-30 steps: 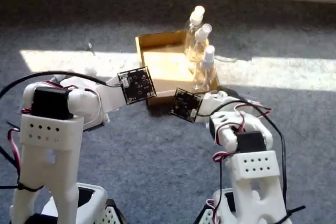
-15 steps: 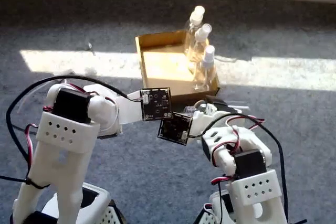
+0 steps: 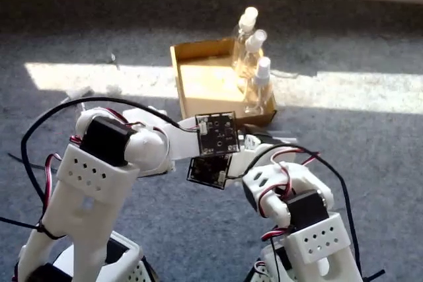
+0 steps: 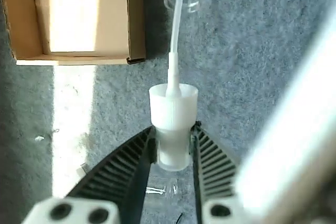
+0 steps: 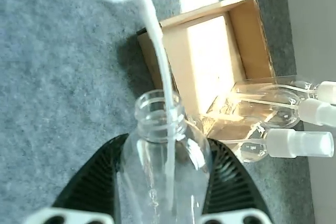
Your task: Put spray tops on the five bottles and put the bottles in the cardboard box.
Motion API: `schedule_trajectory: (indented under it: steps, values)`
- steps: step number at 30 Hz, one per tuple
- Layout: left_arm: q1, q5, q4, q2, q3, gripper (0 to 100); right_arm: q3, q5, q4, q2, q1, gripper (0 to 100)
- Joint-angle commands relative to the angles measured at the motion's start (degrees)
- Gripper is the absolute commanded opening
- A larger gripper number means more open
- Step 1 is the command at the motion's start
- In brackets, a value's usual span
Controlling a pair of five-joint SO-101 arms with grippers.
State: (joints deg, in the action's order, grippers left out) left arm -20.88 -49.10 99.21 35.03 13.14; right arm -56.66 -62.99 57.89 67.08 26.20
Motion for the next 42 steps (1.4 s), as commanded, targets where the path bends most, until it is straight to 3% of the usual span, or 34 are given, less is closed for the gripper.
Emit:
schedule_trajectory:
  steps: [1, 10, 22, 34, 42]
  values:
    - [-1.63, 2.73, -2.64, 0.75, -2.51, 0, 0.31, 0.88, 0.04, 0.92, 0.84, 0.4]
    - [-10.59, 5.80, -2.90, 0.57, -2.33, 0, 0.40, 1.32, 0.31, 0.92, 5.41, 0.4]
    - [-10.86, 5.98, -6.15, -9.19, -3.82, 0, 0.40, 4.04, 0.04, 1.01, 10.77, 0.4]
    - [-14.37, 6.07, -5.63, -9.80, -5.58, 1, 0.31, 4.13, -0.04, 0.92, 10.86, 0.4]
    - [-8.92, 10.11, -5.63, -10.15, -11.21, 1, -1.54, 4.31, -0.13, 1.01, 10.77, 0.4]
